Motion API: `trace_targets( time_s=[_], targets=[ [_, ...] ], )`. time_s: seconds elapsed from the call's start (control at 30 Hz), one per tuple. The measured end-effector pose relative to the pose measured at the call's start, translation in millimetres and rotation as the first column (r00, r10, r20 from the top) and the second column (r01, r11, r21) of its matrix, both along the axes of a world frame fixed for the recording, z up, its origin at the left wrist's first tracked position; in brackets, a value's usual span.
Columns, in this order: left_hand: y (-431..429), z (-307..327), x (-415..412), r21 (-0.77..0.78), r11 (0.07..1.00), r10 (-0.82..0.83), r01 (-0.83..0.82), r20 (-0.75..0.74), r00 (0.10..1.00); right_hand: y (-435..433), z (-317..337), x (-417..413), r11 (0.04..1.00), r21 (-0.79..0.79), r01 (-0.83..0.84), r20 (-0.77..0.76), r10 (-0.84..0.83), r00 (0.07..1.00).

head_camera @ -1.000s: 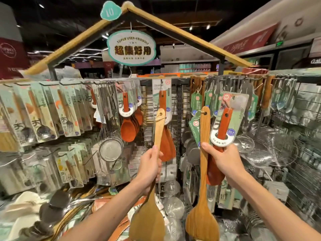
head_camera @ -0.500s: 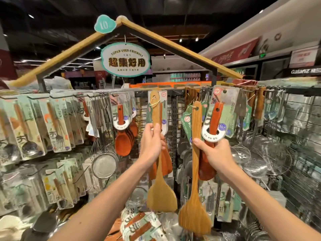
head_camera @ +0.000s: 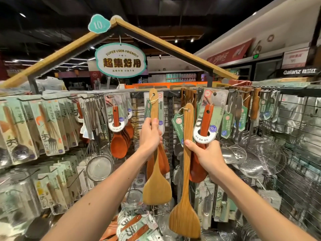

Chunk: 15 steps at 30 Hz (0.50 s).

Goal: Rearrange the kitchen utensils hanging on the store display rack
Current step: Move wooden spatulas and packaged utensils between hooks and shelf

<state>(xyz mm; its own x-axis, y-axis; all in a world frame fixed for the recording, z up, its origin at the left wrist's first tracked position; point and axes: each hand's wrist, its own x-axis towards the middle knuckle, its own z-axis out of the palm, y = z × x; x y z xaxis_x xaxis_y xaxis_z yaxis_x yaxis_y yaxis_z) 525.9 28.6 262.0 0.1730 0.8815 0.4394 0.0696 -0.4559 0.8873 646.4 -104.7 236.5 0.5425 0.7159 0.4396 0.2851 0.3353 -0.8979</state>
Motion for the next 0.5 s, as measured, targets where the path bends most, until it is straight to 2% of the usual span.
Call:
trace_targets(
  time_s=[0.13,0.33,0.5],
  targets=[
    [6,0,5,0.037,0.999,0.041,-0.039,-0.029,0.999,-2,-4,5,1.0,0.0,-0.012,-0.025,0.012,1.0],
    [23,7,12,-0.135,0.991,-0.017,0.023,0.043,0.999,-3,-4,9,1.0,-0.008,0.0,-0.016,-0.001,1.0],
    [46,9,16,-0.143,0.988,0.046,-0.05,-0.033,0.998,-8,-7,15,1.0,0.006,0.011,-0.025,-0.011,1.0]
  ],
)
